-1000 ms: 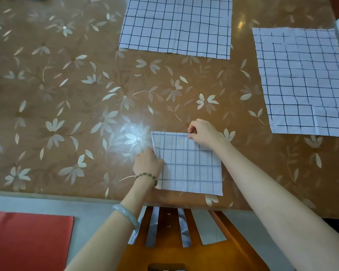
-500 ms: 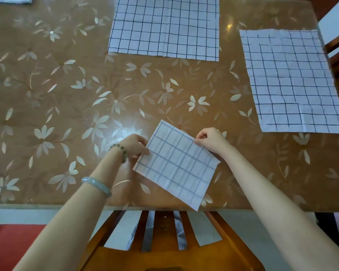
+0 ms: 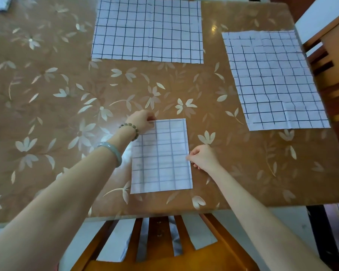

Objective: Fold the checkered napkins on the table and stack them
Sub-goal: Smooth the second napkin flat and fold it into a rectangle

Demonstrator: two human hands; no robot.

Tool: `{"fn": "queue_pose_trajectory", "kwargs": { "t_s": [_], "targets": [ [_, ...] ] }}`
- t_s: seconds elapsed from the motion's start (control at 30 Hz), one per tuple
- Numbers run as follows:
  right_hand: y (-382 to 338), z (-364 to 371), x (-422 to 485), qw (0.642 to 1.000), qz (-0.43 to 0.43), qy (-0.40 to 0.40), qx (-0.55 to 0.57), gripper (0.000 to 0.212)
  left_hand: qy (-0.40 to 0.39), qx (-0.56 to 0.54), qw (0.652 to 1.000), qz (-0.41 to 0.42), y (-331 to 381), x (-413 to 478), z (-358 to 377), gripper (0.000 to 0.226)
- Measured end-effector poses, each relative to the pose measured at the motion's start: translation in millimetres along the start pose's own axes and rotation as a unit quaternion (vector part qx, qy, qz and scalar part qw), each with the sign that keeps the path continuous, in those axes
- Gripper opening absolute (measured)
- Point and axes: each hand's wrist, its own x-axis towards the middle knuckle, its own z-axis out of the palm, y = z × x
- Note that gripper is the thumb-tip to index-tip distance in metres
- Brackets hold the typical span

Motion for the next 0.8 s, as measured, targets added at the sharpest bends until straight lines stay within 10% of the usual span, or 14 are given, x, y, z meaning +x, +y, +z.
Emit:
{"fn": "queue_pose_trajectory", "kwargs": {
  "t_s": [0.2, 0.43, 0.8],
  "targets": [
    [-3.8, -20.3, 10.6, 0.999, -0.04, 0.027, -0.015, 0.015, 0.139, 0.014, 0.99, 0.014, -29.8, -24.6, 7.1, 0.054],
    [-36.5, -42.0, 55.8, 0.99, -0.127, 0.047, -0.038, 0.028, 0.105, -0.035, 0.994, -0.013, -67.0, -42.8, 7.7, 0.062],
    [-59.8, -30.4, 94.7, 0.986, -0.12, 0.053, -0.101, 0.013, 0.076, 0.003, 0.996, -0.047, -49.5, -14.9, -0.7, 0.027]
  ]
}}
